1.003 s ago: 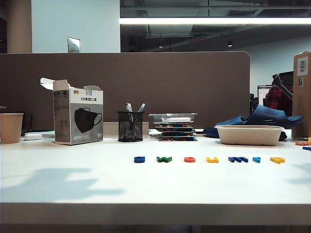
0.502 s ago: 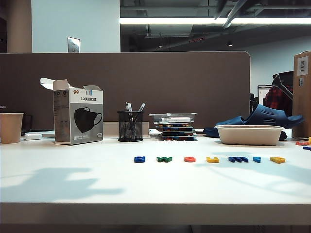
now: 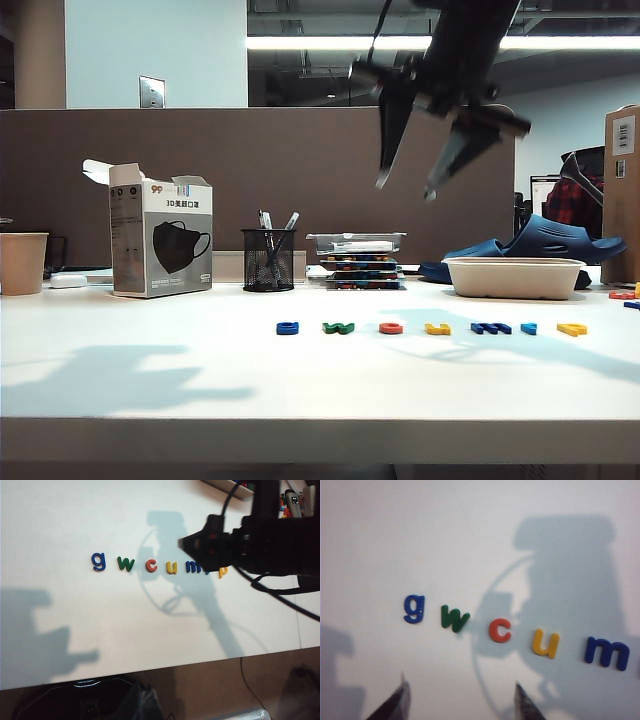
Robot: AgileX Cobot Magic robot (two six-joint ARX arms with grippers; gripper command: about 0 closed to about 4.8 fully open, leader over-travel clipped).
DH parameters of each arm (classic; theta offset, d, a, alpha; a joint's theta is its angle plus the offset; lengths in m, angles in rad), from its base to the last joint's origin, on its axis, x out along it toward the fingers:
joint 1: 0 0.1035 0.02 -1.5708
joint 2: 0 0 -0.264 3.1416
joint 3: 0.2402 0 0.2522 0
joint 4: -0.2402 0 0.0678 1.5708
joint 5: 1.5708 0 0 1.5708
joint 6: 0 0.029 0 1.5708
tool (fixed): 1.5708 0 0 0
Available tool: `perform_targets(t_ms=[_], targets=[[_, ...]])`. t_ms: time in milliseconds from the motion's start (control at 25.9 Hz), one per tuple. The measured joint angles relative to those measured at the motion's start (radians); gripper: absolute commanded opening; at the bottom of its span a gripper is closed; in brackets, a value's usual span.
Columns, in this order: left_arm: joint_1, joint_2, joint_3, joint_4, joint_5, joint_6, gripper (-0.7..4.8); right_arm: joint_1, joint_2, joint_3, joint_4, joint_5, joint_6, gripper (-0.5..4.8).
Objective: Select the appropriate letters from the row of letter magnets placed on the table to arrange into the word "cup".
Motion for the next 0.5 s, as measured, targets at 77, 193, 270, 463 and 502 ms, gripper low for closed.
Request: perform_targets(t_ms=[77,193,270,463,502], targets=[[0.000,0.000,0.000,0.000,0.000,0.000,-0.05,0.013,0.029,0.000,-0.001,0.006,0.000,2.56],[0.000,0.000,0.000,0.000,0.000,0.000,-0.05,0.035,0.060,0.001,-0.002,0.017,0.000,2.56],[0.000,0.000,0.000,0.000,0.000,0.000,-0.05,0.046,0.084,0.001,-0.003,0.051,0.000,2.57],[0.000,0.000,0.000,0.000,0.000,0.000,-0.05,0.068,0.153,0.001,-0.014,0.094,0.015,2.56],[0.000,0.000,0.000,0.000,0.000,0.000,-0.05,0.068,0.171,0.001,-0.014,0.096,0.021,2.56]])
